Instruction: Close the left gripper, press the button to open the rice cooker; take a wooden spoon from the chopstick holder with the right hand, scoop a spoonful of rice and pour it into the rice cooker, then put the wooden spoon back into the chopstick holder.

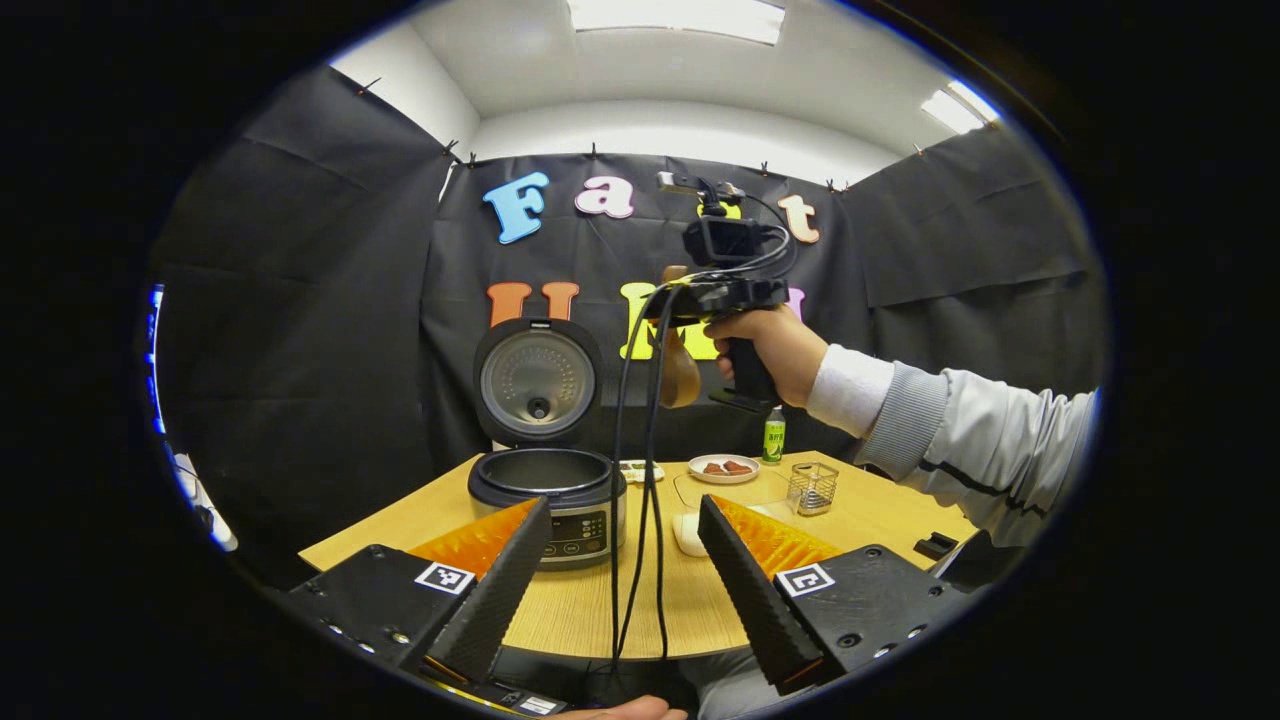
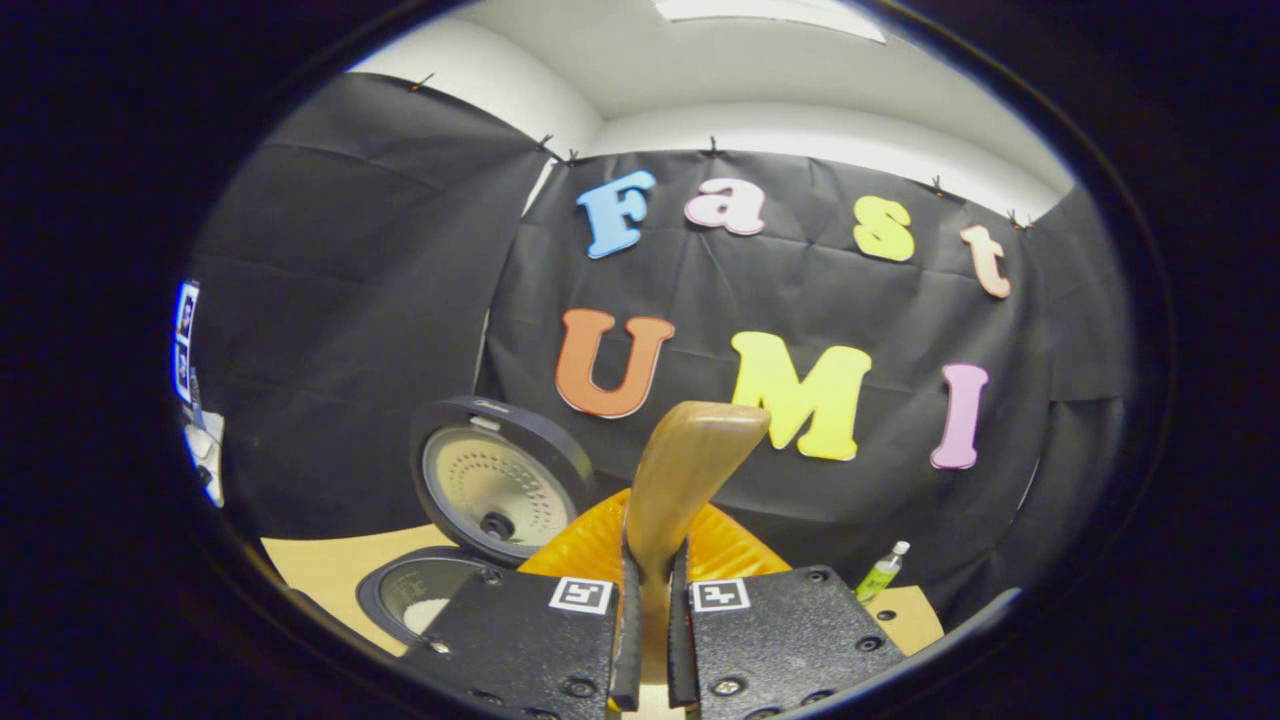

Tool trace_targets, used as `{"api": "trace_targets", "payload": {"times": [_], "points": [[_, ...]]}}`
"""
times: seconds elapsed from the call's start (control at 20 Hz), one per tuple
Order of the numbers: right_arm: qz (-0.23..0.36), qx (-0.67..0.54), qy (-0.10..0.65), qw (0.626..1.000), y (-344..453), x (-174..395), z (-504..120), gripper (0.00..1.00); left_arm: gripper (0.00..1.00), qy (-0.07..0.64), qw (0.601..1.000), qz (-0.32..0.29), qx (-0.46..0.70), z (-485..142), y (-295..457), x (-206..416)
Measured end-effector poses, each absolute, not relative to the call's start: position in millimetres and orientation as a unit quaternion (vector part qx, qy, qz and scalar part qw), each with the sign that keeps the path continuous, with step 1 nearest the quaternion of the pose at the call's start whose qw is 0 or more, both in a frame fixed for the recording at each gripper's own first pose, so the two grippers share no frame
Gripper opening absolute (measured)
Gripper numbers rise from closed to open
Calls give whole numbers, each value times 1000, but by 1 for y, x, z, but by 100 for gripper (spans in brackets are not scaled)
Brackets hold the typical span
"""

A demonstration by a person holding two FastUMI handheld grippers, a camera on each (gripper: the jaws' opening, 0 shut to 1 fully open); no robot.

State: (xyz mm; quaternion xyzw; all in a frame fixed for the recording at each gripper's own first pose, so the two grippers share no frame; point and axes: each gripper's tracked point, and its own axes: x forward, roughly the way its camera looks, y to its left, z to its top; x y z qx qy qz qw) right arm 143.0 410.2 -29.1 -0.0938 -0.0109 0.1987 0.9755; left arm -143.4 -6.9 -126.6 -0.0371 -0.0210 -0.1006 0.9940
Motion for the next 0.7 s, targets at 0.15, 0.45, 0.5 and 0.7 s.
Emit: {"api": "trace_targets", "payload": {"times": [0.15, 0.45, 0.5, 0.7], "points": [[175, -76, 1, 982, 368, 153, -29, 16, 94, -21, 994, -95, -42, -126, -8, -138], [133, -48, 9, 990, 278, 156, -29, 17, 94, -15, 996, -81, -34, -116, -9, -127], [126, -42, 8, 991, 259, 156, -30, 17, 95, -16, 997, -73, -25, -113, -6, -125], [98, -19, 12, 995, 190, 158, -39, 17, 94, -19, 998, -57, -14, -100, 2, -124]]}}
